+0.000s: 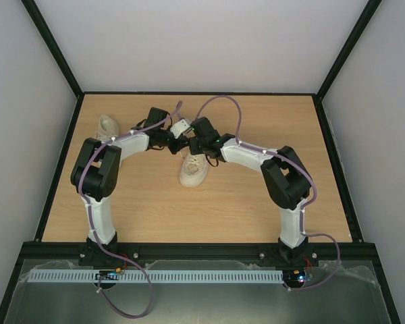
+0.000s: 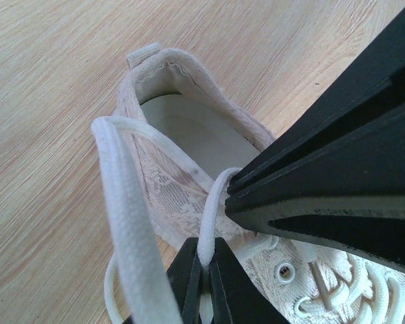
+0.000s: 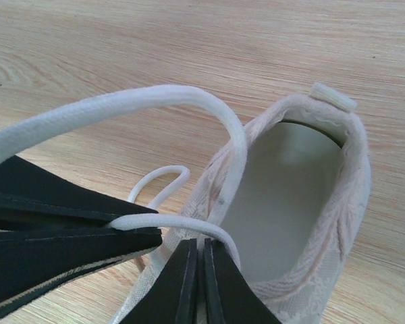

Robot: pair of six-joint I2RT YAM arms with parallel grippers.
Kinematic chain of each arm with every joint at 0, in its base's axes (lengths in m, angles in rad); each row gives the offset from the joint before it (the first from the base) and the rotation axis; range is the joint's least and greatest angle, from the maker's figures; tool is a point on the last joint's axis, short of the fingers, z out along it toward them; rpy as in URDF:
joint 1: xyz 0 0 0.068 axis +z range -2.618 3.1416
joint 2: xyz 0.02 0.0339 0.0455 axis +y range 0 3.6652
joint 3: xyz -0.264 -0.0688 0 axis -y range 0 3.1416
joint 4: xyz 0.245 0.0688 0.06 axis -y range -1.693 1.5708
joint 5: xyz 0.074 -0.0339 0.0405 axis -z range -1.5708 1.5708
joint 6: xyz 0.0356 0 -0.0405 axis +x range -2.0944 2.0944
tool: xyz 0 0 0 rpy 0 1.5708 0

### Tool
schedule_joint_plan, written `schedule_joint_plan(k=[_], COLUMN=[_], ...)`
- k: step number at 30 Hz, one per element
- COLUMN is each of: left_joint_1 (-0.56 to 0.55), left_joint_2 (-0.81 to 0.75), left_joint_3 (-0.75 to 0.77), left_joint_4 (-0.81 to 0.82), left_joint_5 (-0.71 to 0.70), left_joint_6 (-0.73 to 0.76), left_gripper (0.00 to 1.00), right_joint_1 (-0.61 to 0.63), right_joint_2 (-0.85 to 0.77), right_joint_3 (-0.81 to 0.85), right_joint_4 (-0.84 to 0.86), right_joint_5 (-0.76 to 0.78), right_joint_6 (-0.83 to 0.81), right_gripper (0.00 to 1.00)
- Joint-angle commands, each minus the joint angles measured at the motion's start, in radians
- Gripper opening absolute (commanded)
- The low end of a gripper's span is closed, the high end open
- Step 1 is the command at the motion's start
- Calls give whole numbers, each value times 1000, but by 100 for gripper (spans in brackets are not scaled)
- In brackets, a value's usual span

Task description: Tie the shoes

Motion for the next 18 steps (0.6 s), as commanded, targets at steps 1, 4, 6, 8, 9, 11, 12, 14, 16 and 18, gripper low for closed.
schedule_joint_plan(k=[1, 4, 6, 8, 9, 11, 12, 14, 16, 18], left_joint_1=[-9, -9, -8, -7, -7, -6, -7, -6, -7, -7], left_joint_2=[5, 4, 3, -1, -2, -5, -7, -8, -12, -19], left_joint_3=[41, 42, 42, 43, 44, 44, 44, 44, 40, 35], left_joint_4=[4, 4, 2, 0, -1, -6, -11, -18, -25, -36], left_joint_5=[35, 28, 25, 23, 20, 18, 17, 16, 15, 18], left_joint_6=[4, 4, 4, 4, 5, 9, 12, 17, 23, 34], left_gripper=[3, 3, 3, 3, 3, 3, 2, 3, 2, 3], right_joint_1=[15, 15, 15, 15, 15, 13, 11, 1, -16, -36], right_joint_2=[-10, -50, -81, -114, -134, -158, -170, -196, -225, -256], right_joint_3=[14, 0, -3, -8, -14, -23, -34, -66, -116, -160], right_joint_4=[-69, -76, -85, -100, -110, -140, -156, -187, -219, -267], right_joint_5=[-3, -23, -49, -83, -101, -136, -154, -198, -230, -241], right_joint_6=[-24, -27, -24, -23, -23, -23, -22, -15, -8, -4], right_gripper=[3, 1, 1, 1, 1, 1, 1, 1, 1, 1])
